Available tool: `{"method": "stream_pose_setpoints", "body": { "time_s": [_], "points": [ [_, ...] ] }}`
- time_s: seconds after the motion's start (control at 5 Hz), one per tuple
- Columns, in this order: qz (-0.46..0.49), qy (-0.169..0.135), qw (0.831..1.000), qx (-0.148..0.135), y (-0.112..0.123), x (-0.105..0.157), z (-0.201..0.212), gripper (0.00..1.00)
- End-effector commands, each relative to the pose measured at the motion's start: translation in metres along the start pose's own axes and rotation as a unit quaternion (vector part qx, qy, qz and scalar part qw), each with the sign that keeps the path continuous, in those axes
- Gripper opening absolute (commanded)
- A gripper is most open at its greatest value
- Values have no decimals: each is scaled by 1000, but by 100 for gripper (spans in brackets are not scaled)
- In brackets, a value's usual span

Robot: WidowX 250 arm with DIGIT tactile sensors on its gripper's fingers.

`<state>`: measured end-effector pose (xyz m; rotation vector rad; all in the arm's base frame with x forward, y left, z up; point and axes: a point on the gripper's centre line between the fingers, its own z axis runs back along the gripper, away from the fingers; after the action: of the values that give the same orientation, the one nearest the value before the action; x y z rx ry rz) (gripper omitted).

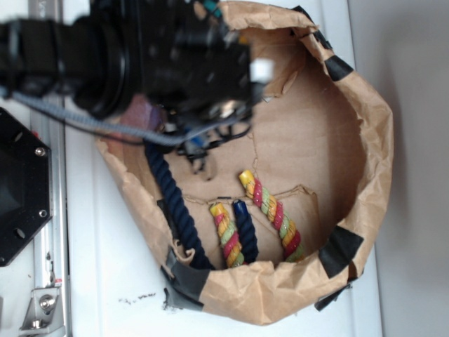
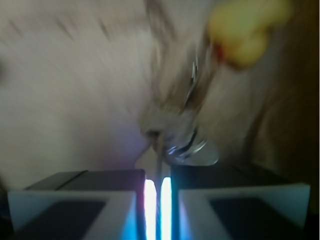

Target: Grab the silver keys.

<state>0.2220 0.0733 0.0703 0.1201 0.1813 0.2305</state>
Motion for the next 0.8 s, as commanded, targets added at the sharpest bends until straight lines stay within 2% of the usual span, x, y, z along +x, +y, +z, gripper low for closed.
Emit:
{"method": "stream_pose_setpoints", "body": {
  "time_s": [0.0,0.2,0.4,0.6],
  "points": [
    [-30,-115,986,-118,-20,-10,126,0],
    [-43,-152,981,-111,-29,-19,136,0],
    [-27,-131,985,-106,-27,-1,128,0],
    [-14,-117,987,-111,-26,5,127,0]
  ]
}}
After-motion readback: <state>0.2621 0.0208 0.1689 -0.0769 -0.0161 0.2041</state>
